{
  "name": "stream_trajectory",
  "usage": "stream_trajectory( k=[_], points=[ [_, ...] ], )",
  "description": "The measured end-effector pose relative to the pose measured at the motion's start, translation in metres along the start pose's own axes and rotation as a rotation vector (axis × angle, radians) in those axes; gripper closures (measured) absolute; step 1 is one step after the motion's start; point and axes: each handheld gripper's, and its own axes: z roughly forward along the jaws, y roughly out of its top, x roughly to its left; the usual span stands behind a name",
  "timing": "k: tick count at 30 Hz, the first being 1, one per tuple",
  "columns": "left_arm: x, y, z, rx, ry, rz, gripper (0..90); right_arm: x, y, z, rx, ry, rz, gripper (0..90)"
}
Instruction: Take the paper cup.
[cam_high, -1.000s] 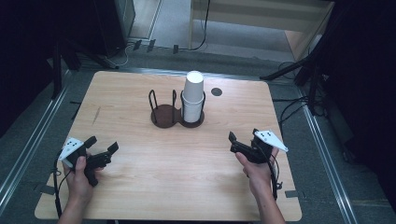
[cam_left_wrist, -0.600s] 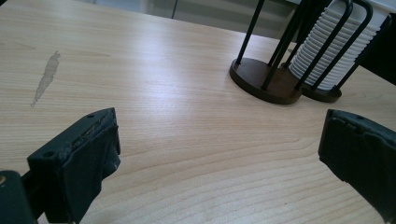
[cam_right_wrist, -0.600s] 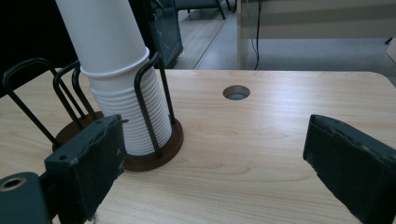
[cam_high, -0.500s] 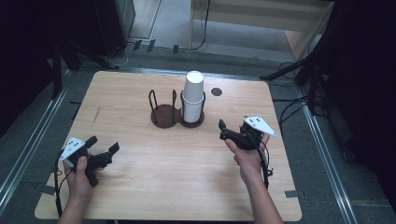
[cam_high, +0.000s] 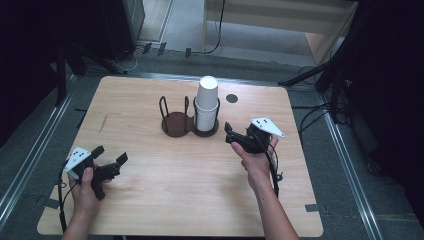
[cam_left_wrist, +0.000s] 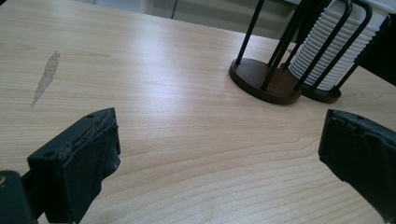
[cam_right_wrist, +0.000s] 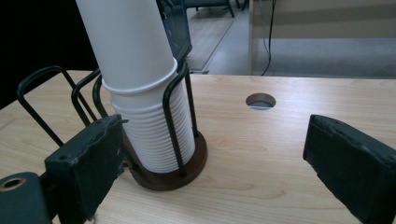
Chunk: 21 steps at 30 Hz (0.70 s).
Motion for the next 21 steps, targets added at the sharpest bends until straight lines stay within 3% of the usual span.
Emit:
stream_trajectory(
  k=[2, 21],
  points=[
    [0.000, 0.000, 0.000, 0.000, 0.000, 0.000, 0.0, 0.003, 0.001, 0.004, 0.003, 0.009, 0.014, 5.7],
    [0.000, 0.000, 0.000, -0.002, -0.002, 0.002, 0.0, 0.033, 0.015, 0.032, -0.002, 0.060, -0.007, 5.7]
  ],
)
